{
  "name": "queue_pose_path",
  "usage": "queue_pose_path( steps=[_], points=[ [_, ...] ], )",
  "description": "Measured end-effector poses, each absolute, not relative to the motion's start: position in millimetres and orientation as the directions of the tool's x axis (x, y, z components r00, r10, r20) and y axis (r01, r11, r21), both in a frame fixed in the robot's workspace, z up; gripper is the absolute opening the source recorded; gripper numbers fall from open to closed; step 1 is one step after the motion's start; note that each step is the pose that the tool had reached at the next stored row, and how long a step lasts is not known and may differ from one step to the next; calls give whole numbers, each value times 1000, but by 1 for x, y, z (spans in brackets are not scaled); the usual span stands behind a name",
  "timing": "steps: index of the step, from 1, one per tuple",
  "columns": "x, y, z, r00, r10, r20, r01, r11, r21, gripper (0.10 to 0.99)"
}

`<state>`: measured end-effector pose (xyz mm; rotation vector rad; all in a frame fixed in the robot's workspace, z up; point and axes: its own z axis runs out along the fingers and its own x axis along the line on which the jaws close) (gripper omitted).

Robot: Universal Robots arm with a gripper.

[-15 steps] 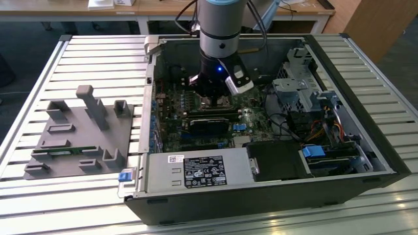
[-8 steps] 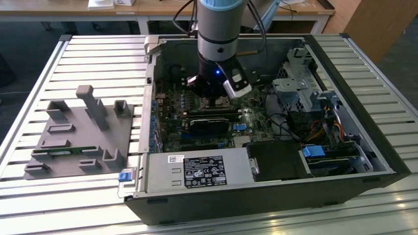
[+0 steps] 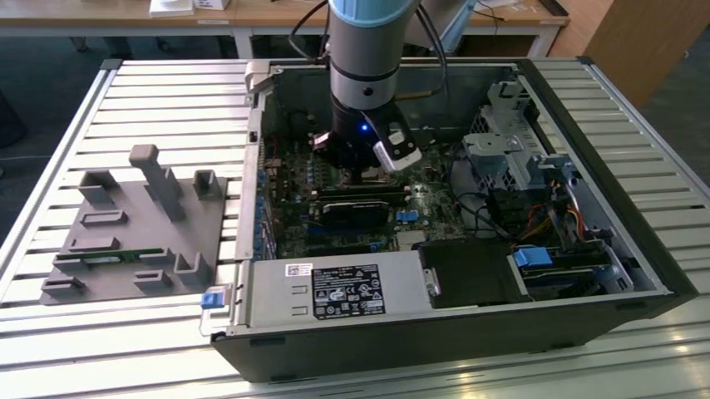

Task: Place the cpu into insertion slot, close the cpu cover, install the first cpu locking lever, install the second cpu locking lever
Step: 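Install the second cpu locking lever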

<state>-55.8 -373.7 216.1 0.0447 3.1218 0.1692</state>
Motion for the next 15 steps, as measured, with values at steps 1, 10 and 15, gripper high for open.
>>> queue_pose_path(
  steps=[1,10,15],
  points=[
    [-56,-374,214,-999,29,-13,28,994,110,106],
    [-61,-385,213,-999,30,-12,28,988,152,106],
    [-66,-390,213,-999,30,-12,27,986,167,106]
  ],
)
